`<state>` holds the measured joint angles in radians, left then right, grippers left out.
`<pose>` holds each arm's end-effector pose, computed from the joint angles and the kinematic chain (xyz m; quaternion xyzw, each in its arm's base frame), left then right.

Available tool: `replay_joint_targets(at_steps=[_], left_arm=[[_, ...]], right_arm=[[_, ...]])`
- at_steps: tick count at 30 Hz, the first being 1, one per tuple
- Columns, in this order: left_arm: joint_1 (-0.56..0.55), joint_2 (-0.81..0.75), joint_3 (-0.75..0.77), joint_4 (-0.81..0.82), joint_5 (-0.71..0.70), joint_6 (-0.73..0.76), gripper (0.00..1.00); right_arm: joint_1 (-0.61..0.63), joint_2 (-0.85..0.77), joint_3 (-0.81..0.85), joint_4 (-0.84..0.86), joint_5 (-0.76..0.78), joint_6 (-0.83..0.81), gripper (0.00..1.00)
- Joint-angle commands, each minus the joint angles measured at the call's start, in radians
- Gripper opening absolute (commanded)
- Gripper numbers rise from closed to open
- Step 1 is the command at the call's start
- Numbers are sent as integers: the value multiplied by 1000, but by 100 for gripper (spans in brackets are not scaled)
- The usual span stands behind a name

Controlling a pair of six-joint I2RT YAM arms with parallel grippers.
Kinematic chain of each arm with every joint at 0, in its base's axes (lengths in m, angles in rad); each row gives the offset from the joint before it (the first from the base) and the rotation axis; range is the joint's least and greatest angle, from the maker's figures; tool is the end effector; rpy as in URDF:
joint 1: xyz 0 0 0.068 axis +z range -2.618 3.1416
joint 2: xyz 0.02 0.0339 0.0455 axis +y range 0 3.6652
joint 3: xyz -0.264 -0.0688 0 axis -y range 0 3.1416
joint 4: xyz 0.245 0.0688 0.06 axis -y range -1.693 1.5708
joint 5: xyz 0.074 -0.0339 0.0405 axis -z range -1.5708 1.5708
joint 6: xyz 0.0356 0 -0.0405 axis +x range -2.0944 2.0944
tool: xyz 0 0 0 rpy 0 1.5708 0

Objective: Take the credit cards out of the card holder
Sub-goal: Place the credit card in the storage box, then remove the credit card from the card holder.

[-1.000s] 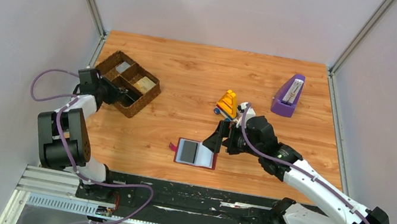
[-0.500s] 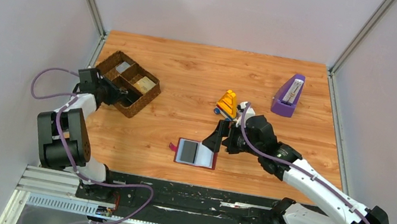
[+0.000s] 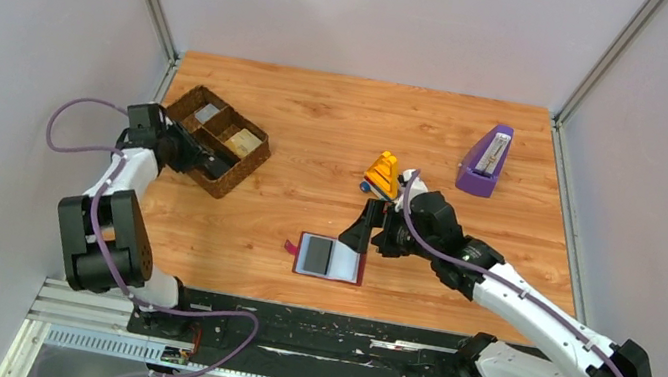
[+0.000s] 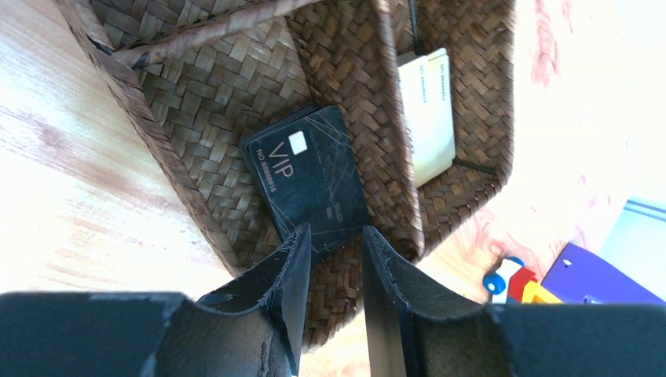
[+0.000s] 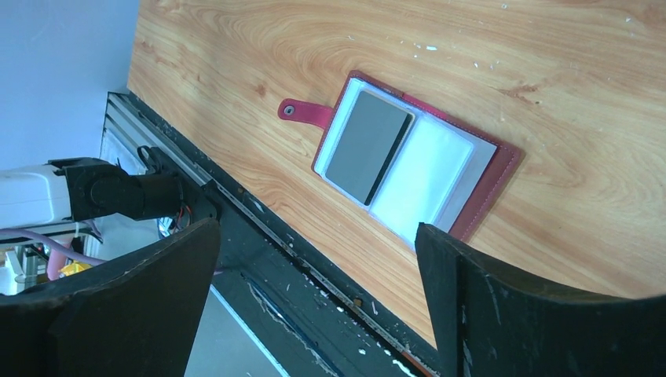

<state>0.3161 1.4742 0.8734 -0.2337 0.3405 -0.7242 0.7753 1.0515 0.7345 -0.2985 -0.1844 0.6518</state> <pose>0.2915 0.0828 0.2076 -0.4041 0.8282 -0.2267 0.3153 0.1593 0.1653 0.2604 -0.0968 0.8800 0.3614 0.2926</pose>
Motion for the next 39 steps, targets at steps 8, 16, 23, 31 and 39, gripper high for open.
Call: replay_joint_targets(at_steps=[8, 16, 23, 31, 39], left_arm=[[-44, -171, 81, -220, 108, 207, 39], [-347, -261, 26, -249, 157, 225, 37], [-544, -321, -121, -106, 246, 139, 30], [-751, -218, -280, 129, 246, 37, 25], [-779, -119, -333, 227, 231, 47, 19]], right_arm=[[0, 54, 35, 18, -4, 137, 87], [25, 122, 2, 97, -8, 179, 52], [43, 202, -4, 164, -2, 208, 36], [50, 340, 19, 207, 5, 203, 33], [52, 468, 55, 249, -27, 194, 29]])
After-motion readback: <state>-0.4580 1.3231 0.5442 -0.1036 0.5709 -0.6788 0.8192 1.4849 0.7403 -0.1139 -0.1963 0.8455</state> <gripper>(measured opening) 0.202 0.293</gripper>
